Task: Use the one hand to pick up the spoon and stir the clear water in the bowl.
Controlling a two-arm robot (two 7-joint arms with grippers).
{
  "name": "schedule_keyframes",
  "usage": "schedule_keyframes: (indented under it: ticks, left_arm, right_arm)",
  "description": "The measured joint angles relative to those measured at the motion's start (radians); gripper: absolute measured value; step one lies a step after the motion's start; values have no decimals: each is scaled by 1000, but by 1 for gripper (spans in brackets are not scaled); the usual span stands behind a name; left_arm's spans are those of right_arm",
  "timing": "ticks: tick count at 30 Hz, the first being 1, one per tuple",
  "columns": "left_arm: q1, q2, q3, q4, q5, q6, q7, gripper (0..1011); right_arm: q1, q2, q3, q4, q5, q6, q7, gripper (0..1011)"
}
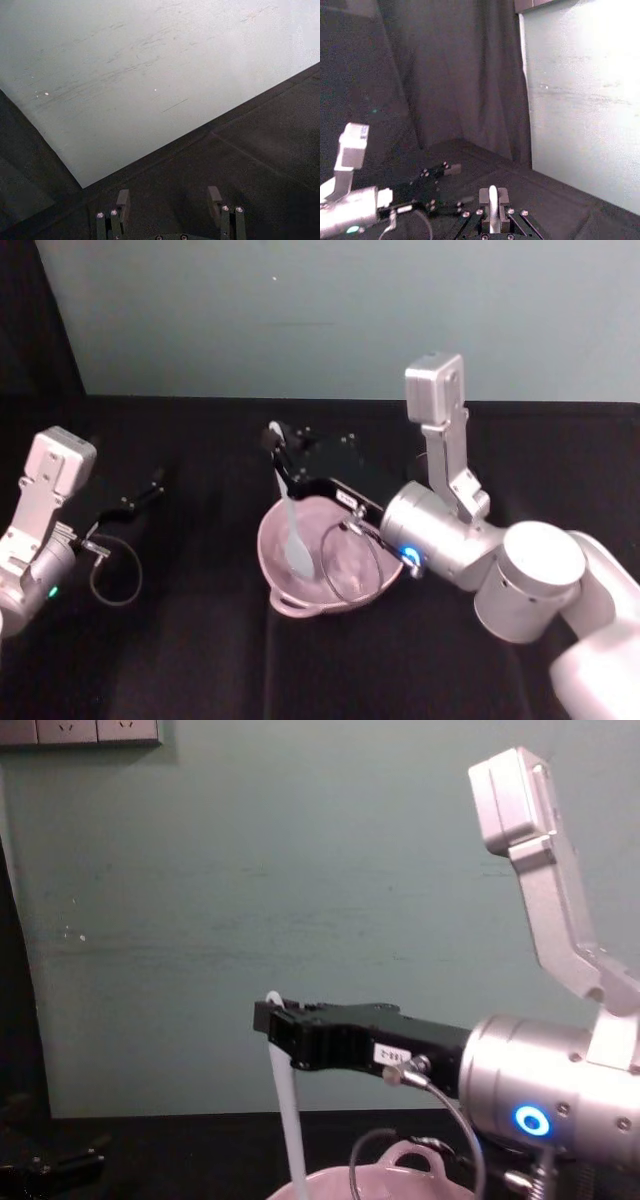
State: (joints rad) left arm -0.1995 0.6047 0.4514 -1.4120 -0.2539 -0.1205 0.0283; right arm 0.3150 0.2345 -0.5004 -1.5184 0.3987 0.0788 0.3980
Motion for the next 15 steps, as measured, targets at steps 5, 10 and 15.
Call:
schedule_keyframes:
  ticks: [5, 10, 15]
  left_arm:
    - [0, 0, 0, 0, 0, 0, 0, 1011]
    - [0, 0, 0, 0, 0, 0, 0, 1011]
    - [0, 0, 0, 0, 0, 0, 0, 1011]
  right_arm:
    - [59, -30, 0, 85, 9, -22, 11, 109]
    - [93, -38, 19, 152, 11, -36, 9, 108]
    - [89, -20, 45, 157, 12, -40, -8, 108]
